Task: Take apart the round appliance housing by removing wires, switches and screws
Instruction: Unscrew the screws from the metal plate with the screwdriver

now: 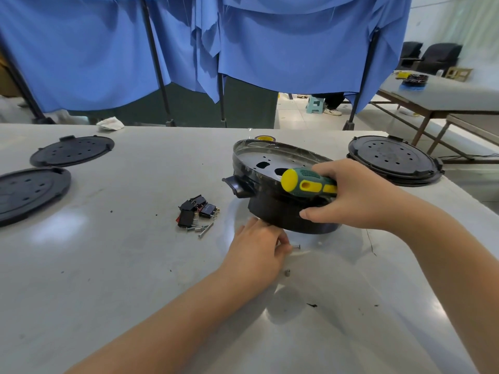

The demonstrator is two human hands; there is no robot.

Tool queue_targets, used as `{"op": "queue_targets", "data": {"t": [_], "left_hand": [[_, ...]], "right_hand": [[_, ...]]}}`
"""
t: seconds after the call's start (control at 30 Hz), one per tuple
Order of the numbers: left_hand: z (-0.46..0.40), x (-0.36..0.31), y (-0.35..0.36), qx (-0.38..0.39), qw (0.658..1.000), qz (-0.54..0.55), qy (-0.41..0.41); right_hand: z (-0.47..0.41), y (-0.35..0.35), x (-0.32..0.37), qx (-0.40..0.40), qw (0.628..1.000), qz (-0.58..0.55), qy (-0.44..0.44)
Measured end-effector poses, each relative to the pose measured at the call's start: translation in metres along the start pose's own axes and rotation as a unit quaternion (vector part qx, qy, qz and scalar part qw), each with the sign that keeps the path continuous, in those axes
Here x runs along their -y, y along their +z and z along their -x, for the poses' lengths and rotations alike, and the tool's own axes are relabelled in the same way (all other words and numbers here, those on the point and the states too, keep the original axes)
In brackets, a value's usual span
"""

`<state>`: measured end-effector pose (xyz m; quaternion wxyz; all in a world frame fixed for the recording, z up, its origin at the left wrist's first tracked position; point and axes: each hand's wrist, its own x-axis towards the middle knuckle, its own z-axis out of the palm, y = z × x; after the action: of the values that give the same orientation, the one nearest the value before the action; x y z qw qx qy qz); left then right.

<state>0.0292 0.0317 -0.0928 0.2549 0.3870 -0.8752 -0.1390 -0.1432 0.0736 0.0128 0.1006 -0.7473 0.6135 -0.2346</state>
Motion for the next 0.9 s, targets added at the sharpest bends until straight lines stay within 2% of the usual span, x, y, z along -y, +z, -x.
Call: {"op": "queue_targets", "data": {"t": [0.2, 0.3, 0.4, 0.53, 0.67, 0.77, 0.83, 0.9], "left_hand": [[0.005, 0.009, -0.021, 0.060, 0.997, -0.056, -0.017], [0.007, 0.032, -0.055, 0.087, 0.993, 0.000, -0.079], [0.006, 0.061, -0.080, 0.040, 0.987, 0.038, -0.149], [0.004, 0.079, -0.079, 0.009, 0.981, -0.018, -0.191], [0.008, 0.079, -0.068, 0.009, 0.981, -0.097, -0.167], [0.009, 0.073, -0.063, -0.010, 0.984, -0.112, -0.136], [0.011, 0.061, -0.060, -0.039, 0.992, -0.065, -0.102], [0.014, 0.040, -0.054, -0.033, 0.998, 0.036, -0.047]], "right_hand": [[0.000, 0.002, -0.005, -0.002, 1.000, 0.006, -0.001], [0.000, 0.003, -0.005, -0.007, 1.000, 0.005, -0.007], [0.001, 0.004, -0.003, -0.004, 1.000, 0.003, -0.004], [0.003, 0.005, 0.000, 0.007, 1.000, 0.002, -0.005], [0.003, 0.006, 0.002, 0.005, 1.000, 0.009, -0.003], [0.003, 0.008, 0.003, 0.005, 1.000, 0.015, -0.006], [0.003, 0.009, 0.003, 0.005, 1.000, 0.018, -0.005], [0.003, 0.009, 0.003, 0.003, 1.000, 0.022, -0.007]]}}
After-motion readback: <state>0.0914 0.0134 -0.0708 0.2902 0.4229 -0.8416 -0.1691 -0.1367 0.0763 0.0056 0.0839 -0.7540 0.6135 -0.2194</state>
